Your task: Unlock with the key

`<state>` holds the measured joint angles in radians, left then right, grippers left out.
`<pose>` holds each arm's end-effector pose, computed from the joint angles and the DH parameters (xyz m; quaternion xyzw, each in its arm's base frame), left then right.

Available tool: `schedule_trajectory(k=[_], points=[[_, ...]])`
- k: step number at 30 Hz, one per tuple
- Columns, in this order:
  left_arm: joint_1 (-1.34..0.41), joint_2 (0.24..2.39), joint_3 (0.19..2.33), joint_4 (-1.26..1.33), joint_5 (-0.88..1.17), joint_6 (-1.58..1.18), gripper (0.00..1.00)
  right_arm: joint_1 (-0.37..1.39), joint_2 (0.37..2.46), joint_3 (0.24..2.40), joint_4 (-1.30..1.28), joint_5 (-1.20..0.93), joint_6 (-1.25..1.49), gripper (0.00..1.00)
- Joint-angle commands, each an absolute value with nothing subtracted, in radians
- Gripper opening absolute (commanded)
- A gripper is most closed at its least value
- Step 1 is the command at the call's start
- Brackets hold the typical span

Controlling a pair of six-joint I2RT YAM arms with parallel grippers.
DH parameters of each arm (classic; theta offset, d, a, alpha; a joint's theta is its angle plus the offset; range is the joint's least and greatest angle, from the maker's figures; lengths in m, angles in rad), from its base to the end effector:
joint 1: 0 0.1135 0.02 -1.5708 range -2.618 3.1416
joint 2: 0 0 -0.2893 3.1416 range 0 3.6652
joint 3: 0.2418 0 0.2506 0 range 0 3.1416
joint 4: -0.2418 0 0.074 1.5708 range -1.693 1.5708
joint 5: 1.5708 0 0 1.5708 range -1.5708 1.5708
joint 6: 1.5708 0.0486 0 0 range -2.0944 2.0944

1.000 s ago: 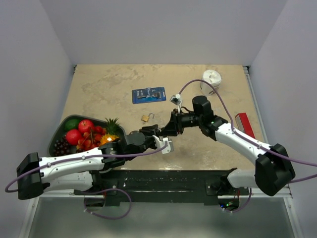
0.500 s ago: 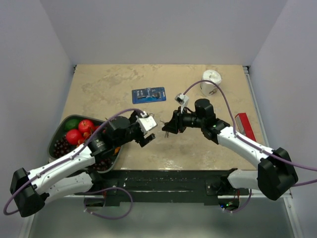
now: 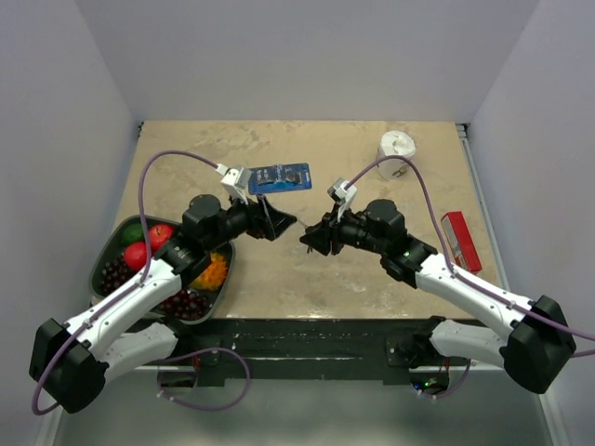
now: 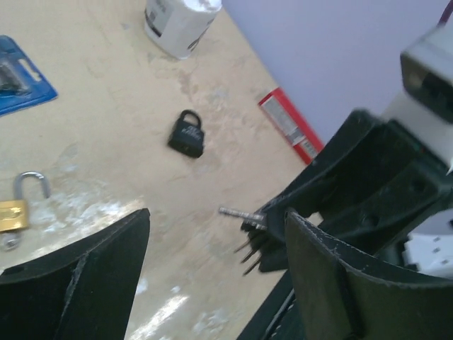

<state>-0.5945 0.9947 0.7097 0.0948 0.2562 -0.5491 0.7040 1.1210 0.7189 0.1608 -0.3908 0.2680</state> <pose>0.1850 -0.1399 0.3224 0.0987 0.7627 -0.4246 0.4778 0.1840 0.1805 0.3056 -0.2839 0.7279 0.4178 0.4637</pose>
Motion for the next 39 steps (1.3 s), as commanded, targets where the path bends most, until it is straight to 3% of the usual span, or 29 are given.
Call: schedule_trajectory(k=[1,5,7,20,21,24,29,32,33,34,37,38,39], points=[[-0.563,1.046,0.666,0.351,0.31,-0.889,0.8,0.762,1.068,0.7,0.271,-0.255,0.245,0.0],[-0.56,1.089,0.612,0.501,0.363,-1.012,0.79,0.793,1.034,0.681,0.294,-0.198,0.226,0.0],[-0.56,1.115,0.595,0.569,0.38,-1.051,0.74,0.802,1.028,0.678,0.313,-0.186,0.225,0.0],[-0.561,1.195,0.561,0.713,0.426,-1.149,0.59,0.857,1.137,0.719,0.41,-0.117,0.198,0.0],[-0.561,1.193,0.557,0.716,0.428,-1.15,0.5,0.859,1.143,0.722,0.413,-0.115,0.198,0.0],[-0.563,1.186,0.551,0.715,0.426,-1.15,0.37,0.861,1.16,0.73,0.416,-0.1,0.193,0.0],[-0.563,1.189,0.545,0.715,0.433,-1.155,0.33,0.861,1.161,0.719,0.419,-0.077,0.195,0.0],[-0.561,1.204,0.546,0.733,0.448,-1.16,0.18,0.859,1.16,0.715,0.413,-0.077,0.196,0.0],[-0.563,1.21,0.545,0.747,0.451,-1.158,0.06,0.861,1.161,0.713,0.408,-0.071,0.198,0.0],[-0.563,1.213,0.545,0.75,0.453,-1.158,0.01,0.861,1.157,0.713,0.397,-0.066,0.205,0.0],[-0.56,1.212,0.549,0.75,0.449,-1.14,0.0,0.861,1.141,0.709,0.379,-0.054,0.228,0.01],[-0.561,1.212,0.555,0.744,0.446,-1.131,0.0,0.861,1.138,0.704,0.377,-0.055,0.241,0.04],[-0.558,1.21,0.569,0.72,0.443,-1.117,0.0,0.859,1.132,0.703,0.379,-0.054,0.248,0.15]])
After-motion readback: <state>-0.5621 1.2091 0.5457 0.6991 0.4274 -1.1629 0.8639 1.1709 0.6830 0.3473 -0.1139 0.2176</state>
